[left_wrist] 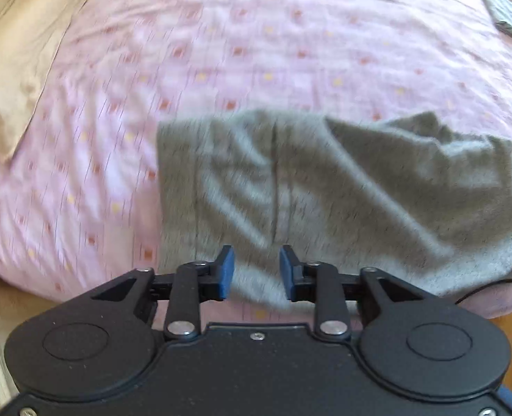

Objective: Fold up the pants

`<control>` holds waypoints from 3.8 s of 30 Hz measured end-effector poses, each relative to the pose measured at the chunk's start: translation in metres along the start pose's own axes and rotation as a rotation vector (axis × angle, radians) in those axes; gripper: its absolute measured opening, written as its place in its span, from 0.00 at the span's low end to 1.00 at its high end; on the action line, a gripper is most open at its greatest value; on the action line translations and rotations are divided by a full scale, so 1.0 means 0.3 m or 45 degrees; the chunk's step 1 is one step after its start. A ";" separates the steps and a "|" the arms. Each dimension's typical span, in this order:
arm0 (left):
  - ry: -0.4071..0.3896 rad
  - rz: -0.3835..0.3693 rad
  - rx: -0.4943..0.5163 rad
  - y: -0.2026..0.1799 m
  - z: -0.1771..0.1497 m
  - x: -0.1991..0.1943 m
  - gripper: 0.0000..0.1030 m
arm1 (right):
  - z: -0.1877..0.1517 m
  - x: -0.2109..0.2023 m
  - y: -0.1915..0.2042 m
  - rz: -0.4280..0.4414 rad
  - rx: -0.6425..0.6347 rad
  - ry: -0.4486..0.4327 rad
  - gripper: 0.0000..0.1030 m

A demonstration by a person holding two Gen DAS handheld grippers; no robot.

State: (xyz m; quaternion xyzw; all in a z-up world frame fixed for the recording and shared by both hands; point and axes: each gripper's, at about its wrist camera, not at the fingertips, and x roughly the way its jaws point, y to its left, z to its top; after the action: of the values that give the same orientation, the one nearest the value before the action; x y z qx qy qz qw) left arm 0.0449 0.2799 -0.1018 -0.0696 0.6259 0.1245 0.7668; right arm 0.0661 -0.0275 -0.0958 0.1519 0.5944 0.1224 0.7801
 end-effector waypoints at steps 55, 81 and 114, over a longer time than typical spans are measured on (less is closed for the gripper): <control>0.073 -0.265 0.107 -0.011 0.040 0.304 0.84 | 0.322 0.499 0.414 0.100 -0.769 0.239 0.02; 0.038 -0.065 0.008 0.078 0.020 0.263 0.78 | -0.172 0.197 -0.009 -0.160 -0.516 0.309 0.35; -0.030 -0.224 0.268 -0.838 -0.025 0.090 0.77 | 0.091 -0.322 -1.006 -0.615 0.475 -0.440 0.35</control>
State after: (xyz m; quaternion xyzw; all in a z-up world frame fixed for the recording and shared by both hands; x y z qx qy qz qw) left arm 0.1127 0.0395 -0.1421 -0.0418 0.6180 -0.0086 0.7850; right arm 0.0702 -0.3447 -0.1186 0.1653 0.4846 -0.2041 0.8343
